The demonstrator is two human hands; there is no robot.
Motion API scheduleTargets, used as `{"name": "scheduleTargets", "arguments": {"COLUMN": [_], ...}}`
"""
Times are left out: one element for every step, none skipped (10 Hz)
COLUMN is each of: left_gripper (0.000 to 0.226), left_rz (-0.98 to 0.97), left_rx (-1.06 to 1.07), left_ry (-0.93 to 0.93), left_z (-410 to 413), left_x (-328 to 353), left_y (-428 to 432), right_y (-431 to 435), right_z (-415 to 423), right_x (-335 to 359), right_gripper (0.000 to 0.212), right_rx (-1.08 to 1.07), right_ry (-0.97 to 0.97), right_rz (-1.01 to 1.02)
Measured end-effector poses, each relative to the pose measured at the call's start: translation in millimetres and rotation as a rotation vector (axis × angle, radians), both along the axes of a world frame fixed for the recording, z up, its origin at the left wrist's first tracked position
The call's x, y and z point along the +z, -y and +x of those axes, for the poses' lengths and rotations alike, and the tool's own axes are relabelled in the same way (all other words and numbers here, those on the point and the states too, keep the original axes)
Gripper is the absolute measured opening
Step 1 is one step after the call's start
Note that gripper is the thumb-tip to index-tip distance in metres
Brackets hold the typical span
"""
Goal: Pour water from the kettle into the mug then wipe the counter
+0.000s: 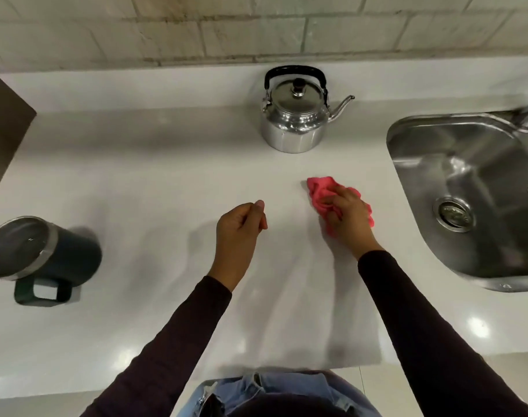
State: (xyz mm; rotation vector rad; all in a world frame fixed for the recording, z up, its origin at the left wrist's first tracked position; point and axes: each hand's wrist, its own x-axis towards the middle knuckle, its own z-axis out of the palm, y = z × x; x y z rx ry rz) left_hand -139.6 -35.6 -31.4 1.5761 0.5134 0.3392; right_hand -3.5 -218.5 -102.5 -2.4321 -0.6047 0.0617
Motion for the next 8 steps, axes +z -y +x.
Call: {"name": "scheduleTargets", "arguments": {"left_gripper": [0.046,0.045,0.046,0.047,0.045,0.045,0.047,0.045], "left_rz": [-0.007,-0.022,-0.024,-0.001,0.032,0.033,0.015,-0.004], "left_rx": [0.007,0.036,0.042,0.03,0.016,0.013,0.002,-0.042], "left_ry": [-0.024,-0.045,-0.073,-0.106,-0.116,-0.119,-0.092,-0.078], "left_z": [23.3,42.8,54.7,60.9,62.4,59.6,52.5,44.4], "left_x": [-6.6,-15.9,-23.0,-24.8,-24.6,-21.8,-18.3,-10.2], "left_y": [19.8,35.5,44.9,49.1,49.1,47.8,41.4,34.8], "right_y": [6.3,2.3,-4.9,-9.3,-13.0,-13.3,-8.8,-8.5], "right_z": [49.9,105.7,152.6,186.7,206.4,209.0,210.6,197.6], "right_x": [-2.7,-1.5,6.0,13.0,13.3,16.3,21.2,33.1], "right_gripper": [0.029,0.028,0.032,0.032,0.038,0.038,0.042,0.058], "right_rx": [-0.109,-0.234,-0.306,-0.329,-0.37,-0.354,-0.235,-0.122], "right_ry": [0.007,-0.011,-0.032,-0.087,-0.089,-0.131,-0.157,-0.124], "right_rz": [-0.015,-0.034,0.011,-0.013,-0.104,-0.109,-0.242,-0.417]}}
